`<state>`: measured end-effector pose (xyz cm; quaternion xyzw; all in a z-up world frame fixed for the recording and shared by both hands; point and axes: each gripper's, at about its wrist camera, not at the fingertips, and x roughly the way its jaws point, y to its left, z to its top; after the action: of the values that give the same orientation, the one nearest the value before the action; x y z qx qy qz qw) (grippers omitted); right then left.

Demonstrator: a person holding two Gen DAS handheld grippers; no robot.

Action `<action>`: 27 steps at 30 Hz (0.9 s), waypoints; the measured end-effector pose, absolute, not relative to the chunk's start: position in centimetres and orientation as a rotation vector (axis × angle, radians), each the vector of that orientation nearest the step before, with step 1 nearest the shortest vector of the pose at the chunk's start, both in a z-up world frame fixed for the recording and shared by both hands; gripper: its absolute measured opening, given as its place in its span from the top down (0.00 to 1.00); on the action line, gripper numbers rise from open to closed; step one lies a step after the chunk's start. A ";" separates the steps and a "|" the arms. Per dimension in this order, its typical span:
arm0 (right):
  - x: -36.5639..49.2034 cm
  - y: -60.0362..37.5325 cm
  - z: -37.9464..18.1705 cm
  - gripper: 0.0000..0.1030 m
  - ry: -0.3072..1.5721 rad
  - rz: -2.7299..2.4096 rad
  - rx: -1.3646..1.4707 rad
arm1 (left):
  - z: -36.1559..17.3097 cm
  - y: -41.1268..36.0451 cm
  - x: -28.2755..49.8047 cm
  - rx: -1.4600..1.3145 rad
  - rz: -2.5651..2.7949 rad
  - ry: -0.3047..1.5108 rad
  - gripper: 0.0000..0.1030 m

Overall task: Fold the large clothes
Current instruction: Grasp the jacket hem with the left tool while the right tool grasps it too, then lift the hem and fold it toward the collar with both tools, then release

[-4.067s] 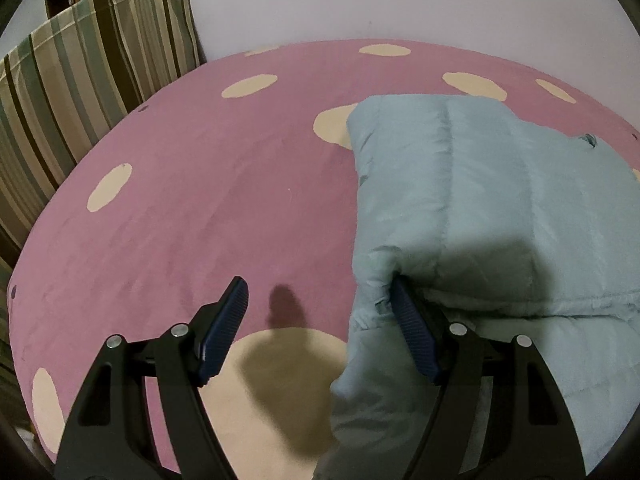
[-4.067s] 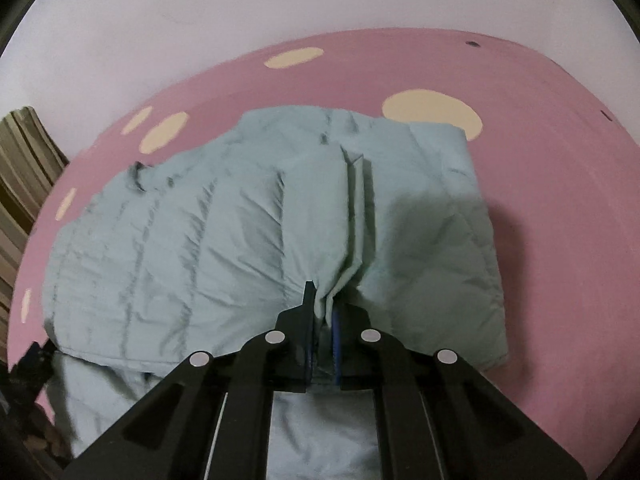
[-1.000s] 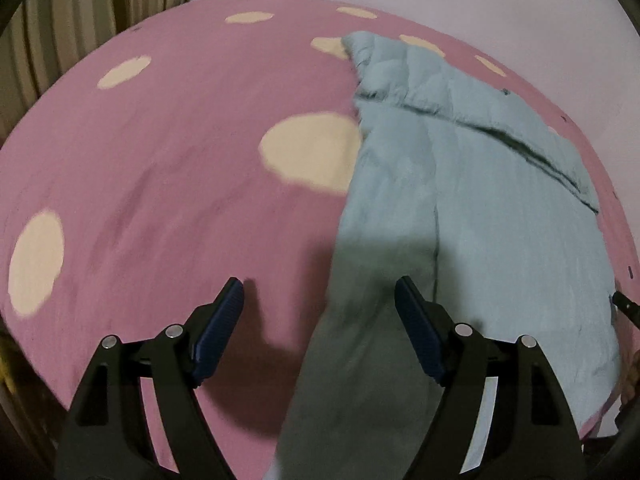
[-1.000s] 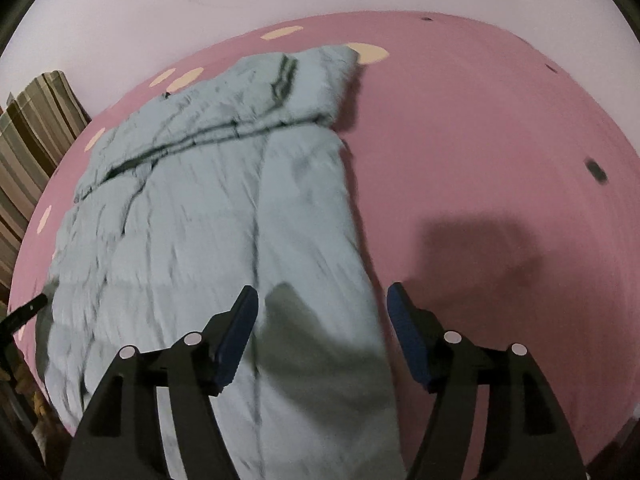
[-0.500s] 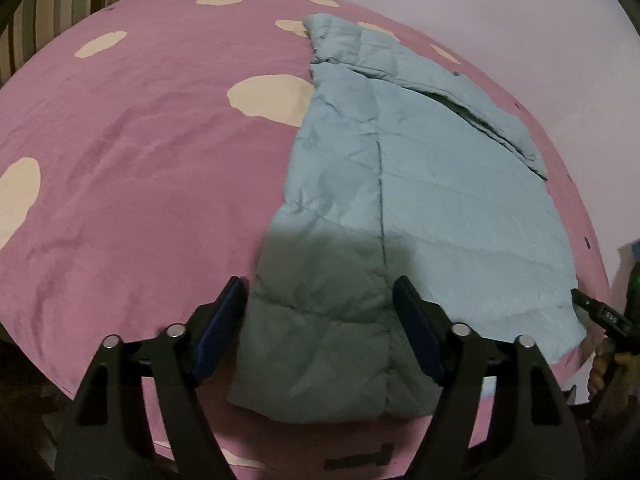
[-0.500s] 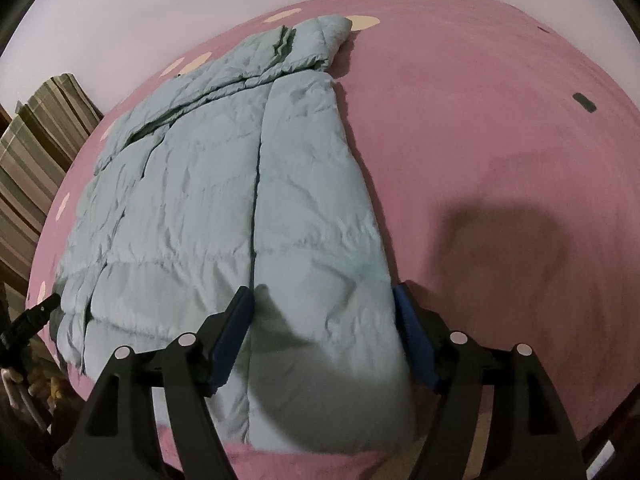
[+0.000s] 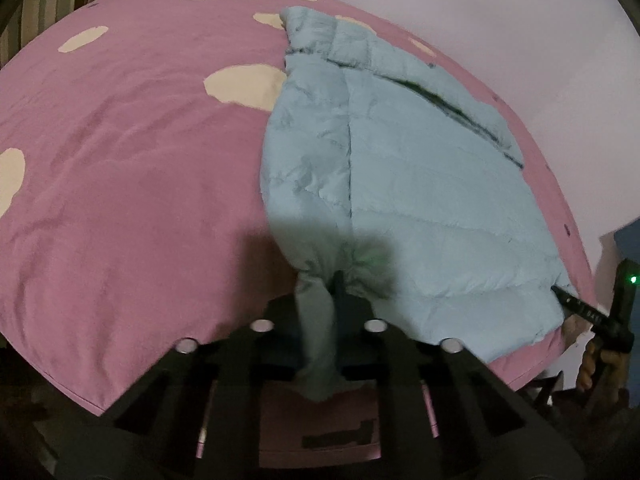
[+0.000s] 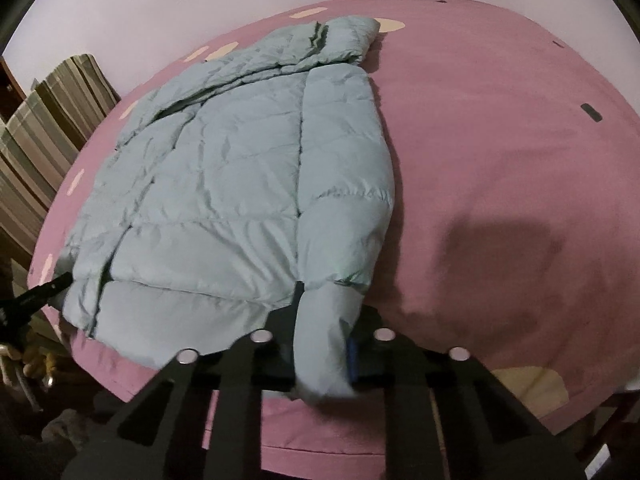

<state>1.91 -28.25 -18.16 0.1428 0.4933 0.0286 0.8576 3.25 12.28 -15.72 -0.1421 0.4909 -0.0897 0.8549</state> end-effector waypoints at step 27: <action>19.3 -32.9 -19.6 0.93 1.000 0.118 0.596 | -15.1 11.0 22.7 -0.258 -0.067 0.974 0.96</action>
<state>19.28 -32.85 -19.57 0.2812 0.4718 0.0555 0.8338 22.70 10.98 -15.10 -0.1235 0.4667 -0.0323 0.8752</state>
